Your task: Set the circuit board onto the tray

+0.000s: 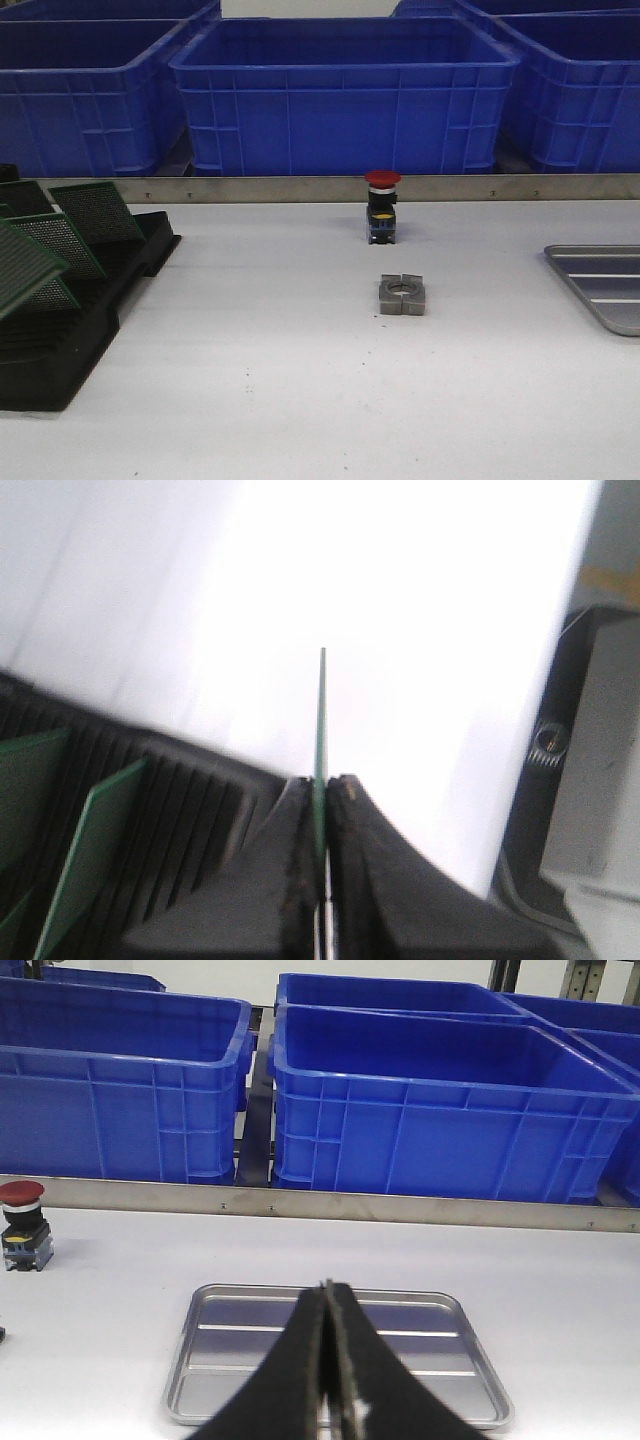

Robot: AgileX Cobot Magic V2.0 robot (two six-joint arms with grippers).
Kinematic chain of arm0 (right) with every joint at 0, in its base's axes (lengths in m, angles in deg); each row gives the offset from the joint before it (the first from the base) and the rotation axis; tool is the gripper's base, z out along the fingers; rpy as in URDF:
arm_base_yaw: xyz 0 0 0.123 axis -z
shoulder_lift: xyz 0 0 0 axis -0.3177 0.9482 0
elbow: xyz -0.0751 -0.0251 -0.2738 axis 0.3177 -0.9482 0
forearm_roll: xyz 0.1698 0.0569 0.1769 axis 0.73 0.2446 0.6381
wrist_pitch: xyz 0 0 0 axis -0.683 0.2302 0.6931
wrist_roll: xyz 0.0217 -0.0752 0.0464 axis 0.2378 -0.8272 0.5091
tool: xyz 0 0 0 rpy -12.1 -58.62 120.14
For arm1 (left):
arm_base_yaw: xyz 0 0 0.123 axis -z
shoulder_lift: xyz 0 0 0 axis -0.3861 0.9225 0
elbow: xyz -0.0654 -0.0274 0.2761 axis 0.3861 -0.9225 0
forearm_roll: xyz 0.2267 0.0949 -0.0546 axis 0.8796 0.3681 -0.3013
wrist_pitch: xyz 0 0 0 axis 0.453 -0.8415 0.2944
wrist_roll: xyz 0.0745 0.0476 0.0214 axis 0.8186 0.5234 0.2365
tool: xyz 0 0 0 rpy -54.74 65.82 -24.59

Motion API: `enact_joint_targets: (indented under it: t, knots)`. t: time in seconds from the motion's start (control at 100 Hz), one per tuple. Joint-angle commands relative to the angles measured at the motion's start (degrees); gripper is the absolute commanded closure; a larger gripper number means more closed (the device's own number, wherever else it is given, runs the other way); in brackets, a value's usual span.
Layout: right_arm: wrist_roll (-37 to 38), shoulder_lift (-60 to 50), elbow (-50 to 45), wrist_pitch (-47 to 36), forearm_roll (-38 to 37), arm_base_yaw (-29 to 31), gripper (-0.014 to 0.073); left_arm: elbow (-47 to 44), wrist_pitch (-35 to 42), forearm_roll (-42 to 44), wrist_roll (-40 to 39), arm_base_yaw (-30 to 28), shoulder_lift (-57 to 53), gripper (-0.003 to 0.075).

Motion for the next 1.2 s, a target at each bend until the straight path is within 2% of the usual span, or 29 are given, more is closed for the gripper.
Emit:
enact_joint_targets:
  t: [0.0, 0.27, 0.45, 0.65, 0.78, 0.96, 1.07, 1.19]
  knots:
    - [-0.25, -1.15, -0.14, -4.63, -0.68, 0.1, 0.0653, 1.74, 1.07, -10.68, -0.5, 3.83, -1.12, 0.0737]
    - [-0.25, -1.15, -0.14, -4.63, -0.68, 0.1, 0.0653, 1.74, 3.61, -27.86, -0.4, 15.35, -1.12, 0.0737]
    - [-0.25, -1.15, -0.14, -4.63, -0.68, 0.1, 0.0653, 1.74, 3.98, -31.7, -0.4, 20.24, -1.12, 0.0737]
    - [-0.25, -1.09, 2.04, -3.73, -0.61, -0.02, 0.0653, 1.74, 3.98, -32.22, -0.4, 21.06, -1.12, 0.0737]
    - [-0.25, 0.95, 8.37, 7.03, -0.61, -0.02, 0.0653, 1.74, 3.98, -32.22, -0.4, 21.06, -1.12, 0.0737]
    - [-0.3, 10.06, 18.45, 24.36, -0.55, -0.03, 0.0653, 1.74, 3.98, -32.22, -0.4, 21.06, -1.12, 0.0737]
    - [-0.3, 16.58, 23.44, 30.21, 0.68, -0.03, 0.0653, 1.74, 3.98, -32.22, -0.4, 21.06, -1.12, 0.0737]
    - [-0.3, 23.31, 27.69, 34.97, 6.5, -0.08, 0.0653, 1.74, 3.98, -32.22, -0.4, 21.06, -1.12, 0.0737]
